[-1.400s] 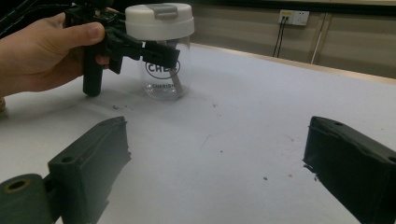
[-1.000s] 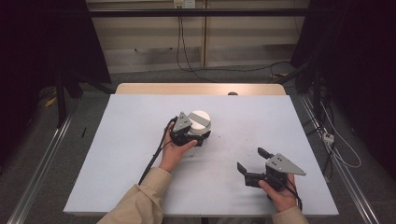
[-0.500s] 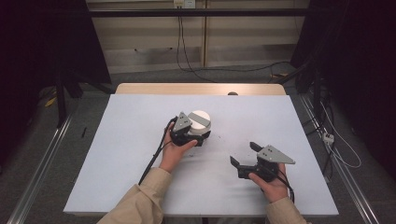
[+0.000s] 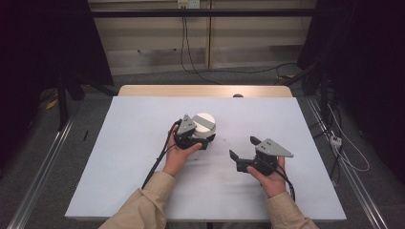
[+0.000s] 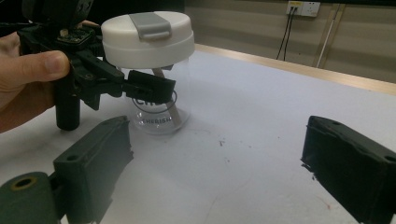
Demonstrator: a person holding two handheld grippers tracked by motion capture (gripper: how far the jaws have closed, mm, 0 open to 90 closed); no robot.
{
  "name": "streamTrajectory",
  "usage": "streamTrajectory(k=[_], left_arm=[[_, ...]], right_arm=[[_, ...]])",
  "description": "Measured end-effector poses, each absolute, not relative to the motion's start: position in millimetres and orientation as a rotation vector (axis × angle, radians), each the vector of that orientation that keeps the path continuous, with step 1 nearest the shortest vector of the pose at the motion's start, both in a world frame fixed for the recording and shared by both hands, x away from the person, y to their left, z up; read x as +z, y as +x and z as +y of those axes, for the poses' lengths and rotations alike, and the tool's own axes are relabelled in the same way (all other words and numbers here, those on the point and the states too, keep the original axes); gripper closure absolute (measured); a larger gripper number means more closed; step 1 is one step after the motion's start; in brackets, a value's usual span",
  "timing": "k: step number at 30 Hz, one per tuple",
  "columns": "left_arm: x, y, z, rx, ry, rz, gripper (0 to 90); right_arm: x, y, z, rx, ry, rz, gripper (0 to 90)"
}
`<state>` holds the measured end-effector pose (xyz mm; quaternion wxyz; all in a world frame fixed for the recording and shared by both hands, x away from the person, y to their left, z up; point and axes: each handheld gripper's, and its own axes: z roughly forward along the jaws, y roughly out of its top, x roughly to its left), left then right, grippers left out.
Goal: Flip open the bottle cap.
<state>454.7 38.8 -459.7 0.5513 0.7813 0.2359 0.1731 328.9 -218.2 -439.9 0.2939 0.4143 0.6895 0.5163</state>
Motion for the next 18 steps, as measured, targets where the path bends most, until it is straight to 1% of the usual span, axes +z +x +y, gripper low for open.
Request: streamTrajectory(k=[7,10,15,18], left_arm=[[-460,455,39,0.405,1.847,0.563,18.4],[-460,455,38,0.397,1.847,0.563,18.4],[-460,455,38,0.395,1.842,0.568,18.4],[-460,455,38,0.395,1.843,0.567,18.4]], right_arm=[[-436,337,-211,1.371,1.095,1.849,8.0],[-435,340,-208,1.372,1.086,1.866,11.6],[-434,344,-203,1.366,1.079,1.883,14.5],[-433,347,-201,1.37,1.08,1.899,19.3]])
